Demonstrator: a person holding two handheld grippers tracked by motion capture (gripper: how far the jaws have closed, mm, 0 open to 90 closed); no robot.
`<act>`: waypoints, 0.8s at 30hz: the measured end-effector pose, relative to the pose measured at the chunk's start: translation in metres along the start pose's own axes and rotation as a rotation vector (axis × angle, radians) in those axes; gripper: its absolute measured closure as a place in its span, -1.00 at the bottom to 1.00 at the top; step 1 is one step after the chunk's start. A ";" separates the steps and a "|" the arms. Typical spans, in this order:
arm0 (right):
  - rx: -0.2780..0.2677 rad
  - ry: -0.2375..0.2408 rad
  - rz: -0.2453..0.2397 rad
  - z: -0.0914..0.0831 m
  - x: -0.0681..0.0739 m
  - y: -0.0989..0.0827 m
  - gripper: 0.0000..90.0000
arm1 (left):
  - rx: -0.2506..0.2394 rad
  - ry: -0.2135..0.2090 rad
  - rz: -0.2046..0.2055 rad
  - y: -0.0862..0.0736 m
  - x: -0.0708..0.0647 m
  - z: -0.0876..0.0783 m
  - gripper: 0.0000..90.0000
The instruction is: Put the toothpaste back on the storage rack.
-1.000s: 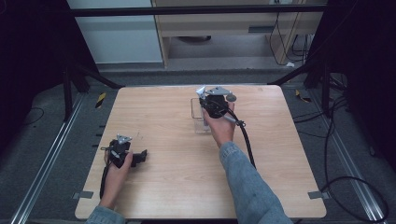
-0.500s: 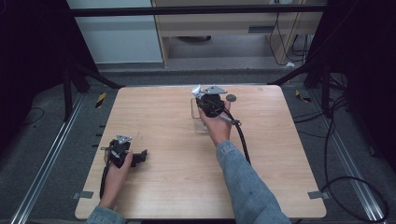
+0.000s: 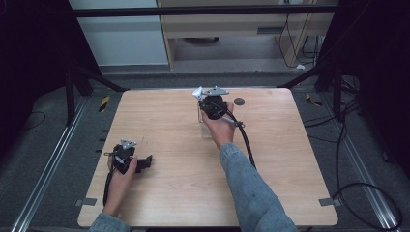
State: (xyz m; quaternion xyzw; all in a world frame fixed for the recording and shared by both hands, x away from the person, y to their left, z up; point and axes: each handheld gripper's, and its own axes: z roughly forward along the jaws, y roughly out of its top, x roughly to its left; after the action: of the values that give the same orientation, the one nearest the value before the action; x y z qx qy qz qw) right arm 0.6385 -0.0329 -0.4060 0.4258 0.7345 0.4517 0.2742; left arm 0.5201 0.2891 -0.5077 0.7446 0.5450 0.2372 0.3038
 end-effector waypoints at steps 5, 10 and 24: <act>0.004 0.002 0.001 0.003 0.001 0.001 0.66 | 0.000 0.000 0.001 0.000 0.000 0.000 -1.00; 0.008 0.008 0.006 0.005 0.002 0.001 0.65 | 0.000 -0.001 0.001 0.000 0.000 0.000 -1.00; 0.007 0.022 0.014 -0.001 0.001 0.001 0.63 | 0.000 -0.002 0.001 0.000 0.000 0.000 -1.00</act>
State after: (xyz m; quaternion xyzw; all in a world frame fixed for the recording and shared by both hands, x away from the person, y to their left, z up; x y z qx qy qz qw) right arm 0.6375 -0.0324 -0.4044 0.4269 0.7360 0.4559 0.2614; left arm 0.5203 0.2892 -0.5077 0.7451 0.5441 0.2368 0.3042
